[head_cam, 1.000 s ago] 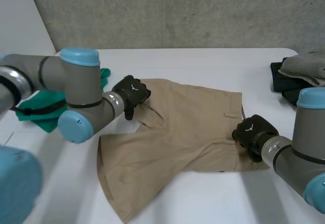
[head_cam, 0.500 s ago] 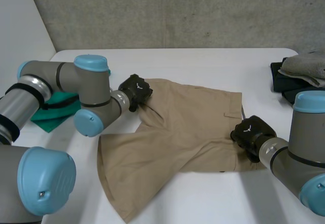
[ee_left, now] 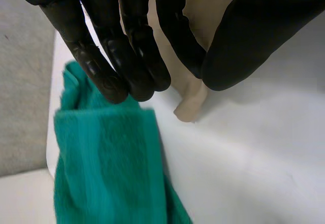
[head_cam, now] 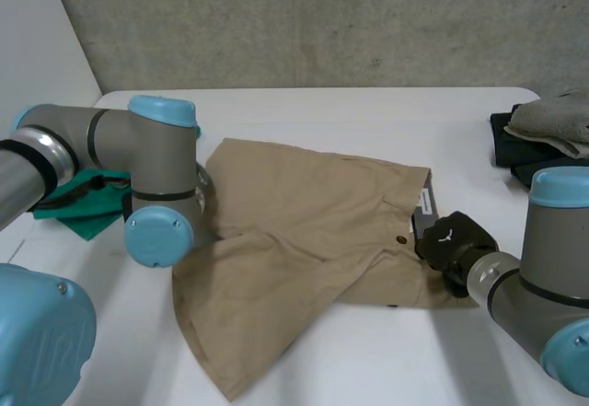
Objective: Fold the laundry.
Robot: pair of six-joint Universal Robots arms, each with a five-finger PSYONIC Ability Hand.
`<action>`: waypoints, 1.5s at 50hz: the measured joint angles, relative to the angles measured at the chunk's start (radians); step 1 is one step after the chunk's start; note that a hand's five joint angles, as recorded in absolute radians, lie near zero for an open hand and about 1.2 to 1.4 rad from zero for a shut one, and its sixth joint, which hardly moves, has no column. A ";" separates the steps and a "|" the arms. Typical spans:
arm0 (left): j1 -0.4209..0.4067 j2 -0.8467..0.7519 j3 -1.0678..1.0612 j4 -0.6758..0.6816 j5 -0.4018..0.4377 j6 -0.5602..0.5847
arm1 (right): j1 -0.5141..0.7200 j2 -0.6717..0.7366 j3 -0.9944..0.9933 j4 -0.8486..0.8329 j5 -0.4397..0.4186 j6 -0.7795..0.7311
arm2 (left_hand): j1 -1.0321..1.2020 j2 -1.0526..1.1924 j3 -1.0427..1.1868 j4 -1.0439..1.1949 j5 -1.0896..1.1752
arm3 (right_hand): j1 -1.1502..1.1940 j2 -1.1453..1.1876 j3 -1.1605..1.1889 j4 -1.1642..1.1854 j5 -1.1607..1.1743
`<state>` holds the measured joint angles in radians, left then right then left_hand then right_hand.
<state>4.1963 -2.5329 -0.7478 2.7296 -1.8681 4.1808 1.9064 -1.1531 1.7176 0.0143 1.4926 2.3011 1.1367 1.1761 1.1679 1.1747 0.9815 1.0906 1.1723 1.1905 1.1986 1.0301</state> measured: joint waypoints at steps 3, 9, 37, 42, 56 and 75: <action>-0.007 0.015 -0.036 0.006 0.004 0.010 | 0.008 -0.002 0.003 0.001 0.001 0.000 | -0.479 -0.463 -0.431 -0.443 -0.423 | 0.000 0.000 0.000 0.000 0.000; -0.001 0.025 -0.038 0.061 0.040 -0.038 | 0.020 -0.009 0.010 0.000 0.009 0.001 | -0.803 -0.847 -0.836 -0.852 -0.835 | 0.000 0.000 0.000 0.000 0.000; 0.081 0.194 -0.141 0.005 0.234 -0.427 | 0.006 -0.022 -0.005 -0.032 -0.013 0.071 | -0.553 -0.595 -0.583 -0.594 -0.576 | 0.000 0.000 0.000 0.000 0.000; 0.058 0.405 -0.313 0.002 0.258 -0.549 | 0.000 -0.022 -0.029 -0.031 -0.033 0.169 | -0.692 -0.730 -0.723 -0.739 -0.720 | 0.000 0.000 0.000 0.000 0.000; -0.109 0.764 -0.852 0.020 0.262 -0.708 | 0.014 0.028 -0.118 -0.033 -0.056 0.455 | -0.698 -0.745 -0.732 -0.751 -0.735 | 0.000 0.000 0.000 0.000 0.000; -0.311 0.689 -1.074 0.253 0.122 -0.690 | 0.019 0.136 -0.235 -0.018 -0.004 0.604 | -0.698 -0.745 -0.732 -0.751 -0.734 | 0.000 0.000 0.000 0.000 0.000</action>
<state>3.8855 -1.8435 -1.8218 2.9824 -1.7459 3.4910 1.9255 -1.0168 1.4824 -0.0042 1.4889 2.9049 0.4385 0.4314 0.4362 0.4241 0.2470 1.0906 1.1723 1.1905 1.1986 1.0304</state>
